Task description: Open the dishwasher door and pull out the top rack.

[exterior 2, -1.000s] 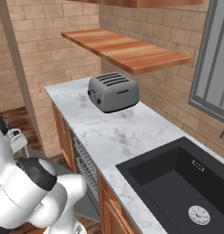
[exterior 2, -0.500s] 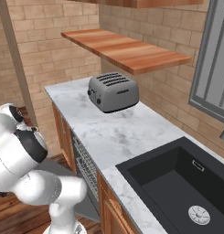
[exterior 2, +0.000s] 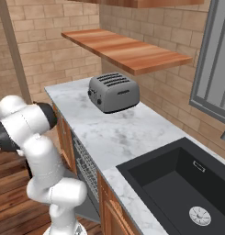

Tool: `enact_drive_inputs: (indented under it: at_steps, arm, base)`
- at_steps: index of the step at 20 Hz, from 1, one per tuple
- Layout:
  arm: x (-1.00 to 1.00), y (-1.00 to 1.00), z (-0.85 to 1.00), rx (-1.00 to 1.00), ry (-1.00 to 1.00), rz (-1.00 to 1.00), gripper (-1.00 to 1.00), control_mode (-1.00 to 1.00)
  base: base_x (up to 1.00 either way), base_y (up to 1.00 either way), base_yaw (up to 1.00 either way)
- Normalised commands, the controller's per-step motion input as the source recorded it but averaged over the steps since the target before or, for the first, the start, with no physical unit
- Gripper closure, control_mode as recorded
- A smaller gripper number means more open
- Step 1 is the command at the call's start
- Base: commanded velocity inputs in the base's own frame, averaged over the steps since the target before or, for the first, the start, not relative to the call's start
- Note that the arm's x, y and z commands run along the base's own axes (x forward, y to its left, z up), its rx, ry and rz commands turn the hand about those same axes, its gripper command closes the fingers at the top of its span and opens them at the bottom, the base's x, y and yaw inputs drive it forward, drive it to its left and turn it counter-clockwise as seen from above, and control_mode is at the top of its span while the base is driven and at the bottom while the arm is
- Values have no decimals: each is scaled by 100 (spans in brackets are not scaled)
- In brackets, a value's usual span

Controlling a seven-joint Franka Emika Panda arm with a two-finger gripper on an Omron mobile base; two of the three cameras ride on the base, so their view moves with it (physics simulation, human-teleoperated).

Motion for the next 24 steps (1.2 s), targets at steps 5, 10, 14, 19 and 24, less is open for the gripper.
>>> enact_drive_inputs:
  at_steps: [5,10,14,19,24]
  arm:
    - [3,-24,-86,-12,35,23,-100,-100]
    - [2,-33,-76,2,25,21,-100,-100]
    - [36,-29,-5,16,14,17,-100,-100]
    - [64,-27,0,21,6,9,-100,-100]
    - [53,-28,-17,24,3,9,-100,-100]
  base:
    - [0,0,0]
    - [0,0,0]
    - [0,0,0]
    - [0,0,0]
    - [0,0,0]
